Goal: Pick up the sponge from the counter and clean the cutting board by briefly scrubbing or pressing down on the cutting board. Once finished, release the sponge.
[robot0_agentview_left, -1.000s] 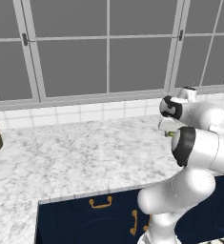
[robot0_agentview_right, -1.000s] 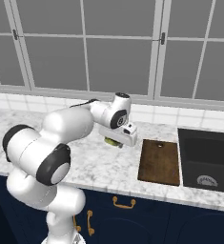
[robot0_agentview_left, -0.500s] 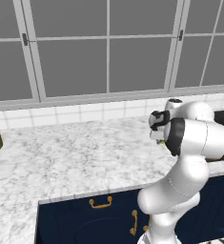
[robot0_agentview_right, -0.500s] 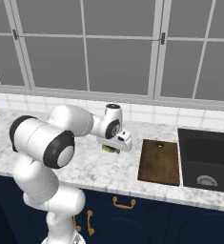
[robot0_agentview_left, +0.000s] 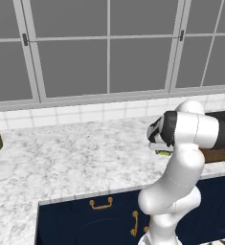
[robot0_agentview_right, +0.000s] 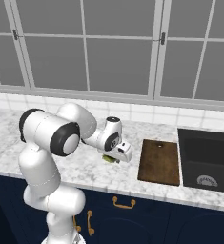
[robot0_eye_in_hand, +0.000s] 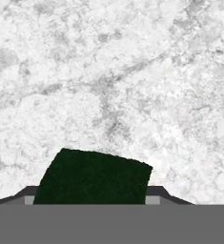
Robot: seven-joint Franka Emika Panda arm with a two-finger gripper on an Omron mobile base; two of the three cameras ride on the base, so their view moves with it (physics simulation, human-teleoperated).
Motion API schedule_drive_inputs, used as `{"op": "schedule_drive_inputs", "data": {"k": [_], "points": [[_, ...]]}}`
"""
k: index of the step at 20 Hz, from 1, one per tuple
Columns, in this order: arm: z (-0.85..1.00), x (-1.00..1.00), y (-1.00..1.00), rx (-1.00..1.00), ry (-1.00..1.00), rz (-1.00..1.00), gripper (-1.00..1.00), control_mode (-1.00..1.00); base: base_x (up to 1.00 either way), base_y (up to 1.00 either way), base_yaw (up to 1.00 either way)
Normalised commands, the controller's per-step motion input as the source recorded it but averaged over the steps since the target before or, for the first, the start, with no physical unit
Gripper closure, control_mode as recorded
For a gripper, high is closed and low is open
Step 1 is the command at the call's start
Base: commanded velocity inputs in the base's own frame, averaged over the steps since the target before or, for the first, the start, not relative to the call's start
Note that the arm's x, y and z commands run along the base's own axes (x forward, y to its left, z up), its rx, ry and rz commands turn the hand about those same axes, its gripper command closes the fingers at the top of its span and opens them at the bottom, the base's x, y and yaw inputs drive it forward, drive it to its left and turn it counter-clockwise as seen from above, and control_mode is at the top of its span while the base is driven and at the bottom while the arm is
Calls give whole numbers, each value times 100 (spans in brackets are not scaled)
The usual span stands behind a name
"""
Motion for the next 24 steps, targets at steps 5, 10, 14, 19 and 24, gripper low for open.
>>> {"op": "schedule_drive_inputs", "data": {"k": [5, 10, 14, 19, 24], "points": [[-58, 0, 5, 0, 0, 0, -100, -100, 0, 0, 0], [-7, 0, 0, 0, 1, 0, -100, -100, 0, 0, 0], [11, -2, 1, 0, -7, 0, -100, -100, 0, 0, 0], [61, -31, 5, 0, -17, 0, -100, -100, 0, 0, 0], [100, -72, 24, 3, -23, 0, -100, -100, 0, 0, 0]]}}
